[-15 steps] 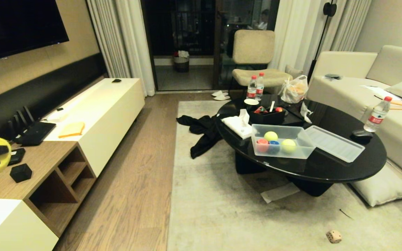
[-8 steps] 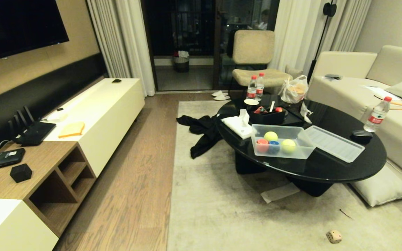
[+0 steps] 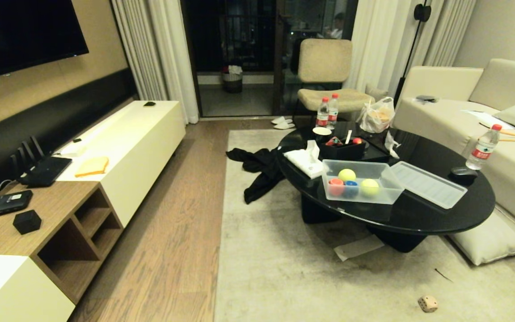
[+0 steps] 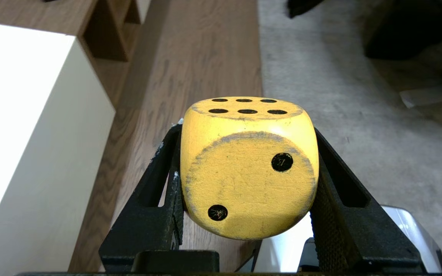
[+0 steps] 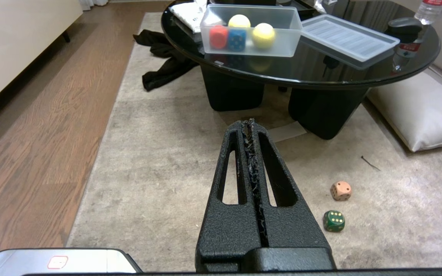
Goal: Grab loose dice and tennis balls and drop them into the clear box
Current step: Pick up toys out of the box
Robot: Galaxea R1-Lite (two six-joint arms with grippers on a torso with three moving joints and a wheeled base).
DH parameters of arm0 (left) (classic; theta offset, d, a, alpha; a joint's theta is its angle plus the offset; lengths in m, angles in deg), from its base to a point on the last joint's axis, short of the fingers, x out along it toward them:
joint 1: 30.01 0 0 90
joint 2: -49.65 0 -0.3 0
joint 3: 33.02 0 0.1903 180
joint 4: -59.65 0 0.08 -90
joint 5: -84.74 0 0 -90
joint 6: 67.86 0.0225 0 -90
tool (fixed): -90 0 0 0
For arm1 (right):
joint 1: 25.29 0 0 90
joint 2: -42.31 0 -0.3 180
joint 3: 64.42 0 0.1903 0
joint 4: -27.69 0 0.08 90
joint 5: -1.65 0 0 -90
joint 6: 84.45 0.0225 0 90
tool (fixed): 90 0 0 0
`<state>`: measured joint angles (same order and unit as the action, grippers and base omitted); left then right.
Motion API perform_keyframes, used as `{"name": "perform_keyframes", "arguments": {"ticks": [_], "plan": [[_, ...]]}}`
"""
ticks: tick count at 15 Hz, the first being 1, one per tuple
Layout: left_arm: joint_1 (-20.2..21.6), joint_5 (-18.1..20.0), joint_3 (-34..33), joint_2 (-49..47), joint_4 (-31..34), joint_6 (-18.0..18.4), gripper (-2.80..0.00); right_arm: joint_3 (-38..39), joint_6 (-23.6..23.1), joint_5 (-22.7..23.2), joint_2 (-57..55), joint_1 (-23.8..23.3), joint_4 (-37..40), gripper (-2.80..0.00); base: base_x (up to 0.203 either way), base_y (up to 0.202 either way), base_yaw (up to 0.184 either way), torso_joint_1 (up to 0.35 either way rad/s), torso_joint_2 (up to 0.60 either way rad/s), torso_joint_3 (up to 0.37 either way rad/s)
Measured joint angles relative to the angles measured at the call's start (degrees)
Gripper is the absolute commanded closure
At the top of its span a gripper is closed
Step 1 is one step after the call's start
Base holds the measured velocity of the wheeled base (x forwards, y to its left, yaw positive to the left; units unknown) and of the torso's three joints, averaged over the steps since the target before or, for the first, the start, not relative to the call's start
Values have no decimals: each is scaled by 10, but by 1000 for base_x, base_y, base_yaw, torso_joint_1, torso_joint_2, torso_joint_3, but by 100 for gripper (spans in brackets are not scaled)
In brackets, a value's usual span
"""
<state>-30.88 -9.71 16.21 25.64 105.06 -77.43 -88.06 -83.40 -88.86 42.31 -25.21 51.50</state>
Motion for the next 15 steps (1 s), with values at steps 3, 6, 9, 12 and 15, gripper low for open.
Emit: {"name": "perform_keyframes", "arguments": {"ticks": [3,6,9,12,15], "plan": [[2,34,-68,60,-72,29,0,0,0,0,0,0,0,0,0,0,0,0,0,0],[2,42,-139,117,-129,84,0,0,0,0,0,0,0,0,0,0,0,0,0,0],[2,57,-182,160,-139,100,0,0,0,0,0,0,0,0,0,0,0,0,0,0],[3,64,-208,196,-139,114,0,0,0,0,0,0,0,0,0,0,0,0,0,0],[3,68,-215,223,-141,133,0,0,0,0,0,0,0,0,0,0,0,0,0,0]]}}
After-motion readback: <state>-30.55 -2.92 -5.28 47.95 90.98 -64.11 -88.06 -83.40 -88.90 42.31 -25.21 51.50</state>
